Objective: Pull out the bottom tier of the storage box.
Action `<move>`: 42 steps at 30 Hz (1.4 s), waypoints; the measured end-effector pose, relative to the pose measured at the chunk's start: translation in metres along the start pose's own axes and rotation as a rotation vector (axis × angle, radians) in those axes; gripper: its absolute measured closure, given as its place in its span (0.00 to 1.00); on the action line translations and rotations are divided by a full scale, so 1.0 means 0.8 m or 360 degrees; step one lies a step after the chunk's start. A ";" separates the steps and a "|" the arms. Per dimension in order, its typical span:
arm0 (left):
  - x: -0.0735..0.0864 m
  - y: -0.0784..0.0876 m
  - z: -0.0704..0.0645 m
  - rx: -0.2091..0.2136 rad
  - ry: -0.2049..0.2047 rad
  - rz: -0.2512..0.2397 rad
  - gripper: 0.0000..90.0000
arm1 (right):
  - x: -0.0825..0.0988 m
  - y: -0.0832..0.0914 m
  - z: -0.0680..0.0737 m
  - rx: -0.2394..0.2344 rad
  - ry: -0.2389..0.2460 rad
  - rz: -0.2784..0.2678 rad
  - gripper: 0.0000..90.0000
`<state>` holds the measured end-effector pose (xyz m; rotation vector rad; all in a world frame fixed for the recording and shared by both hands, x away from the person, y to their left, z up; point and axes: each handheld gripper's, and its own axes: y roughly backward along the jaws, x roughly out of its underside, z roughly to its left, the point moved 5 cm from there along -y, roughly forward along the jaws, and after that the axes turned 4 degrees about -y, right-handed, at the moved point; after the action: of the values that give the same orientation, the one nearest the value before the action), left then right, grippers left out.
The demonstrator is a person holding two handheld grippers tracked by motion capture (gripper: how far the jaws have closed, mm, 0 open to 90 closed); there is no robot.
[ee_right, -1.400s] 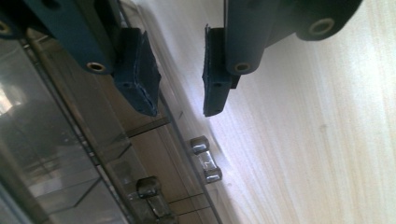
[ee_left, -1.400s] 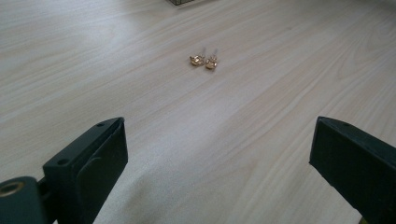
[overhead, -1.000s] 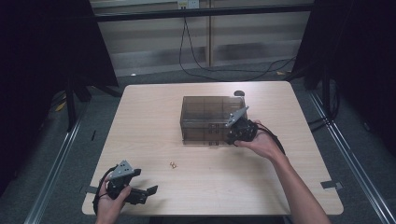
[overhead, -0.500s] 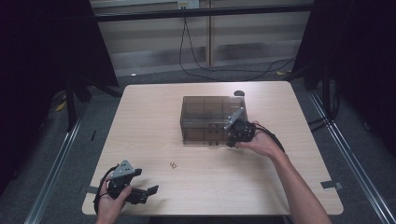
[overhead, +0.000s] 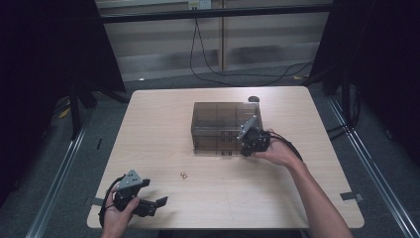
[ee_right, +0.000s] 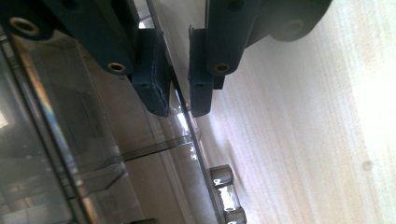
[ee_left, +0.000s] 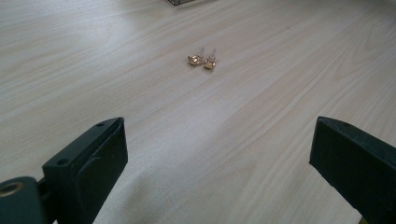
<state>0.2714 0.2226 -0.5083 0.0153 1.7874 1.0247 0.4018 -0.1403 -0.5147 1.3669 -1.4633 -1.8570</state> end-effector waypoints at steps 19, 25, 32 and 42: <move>-0.001 -0.001 0.000 0.0005 0.0003 0.0001 0.05 | 0.006 0.006 0.014 -0.0044 0.0096 0.0049 0.90; -0.001 -0.001 -0.001 0.0003 -0.0004 0.0006 0.05 | 0.008 0.007 0.017 -0.0055 0.0125 0.0059 0.91; 0.000 -0.001 -0.001 0.0007 -0.0003 0.0009 0.05 | 0.010 0.008 0.019 -0.0063 0.0150 0.0071 0.92; 0.000 -0.001 -0.001 0.0007 -0.0004 0.0014 0.05 | 0.016 0.013 0.019 -0.0056 0.0147 0.0074 0.92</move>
<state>0.2712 0.2214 -0.5088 0.0269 1.7888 1.0268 0.3806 -0.1470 -0.5114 1.3711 -1.3982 -1.7590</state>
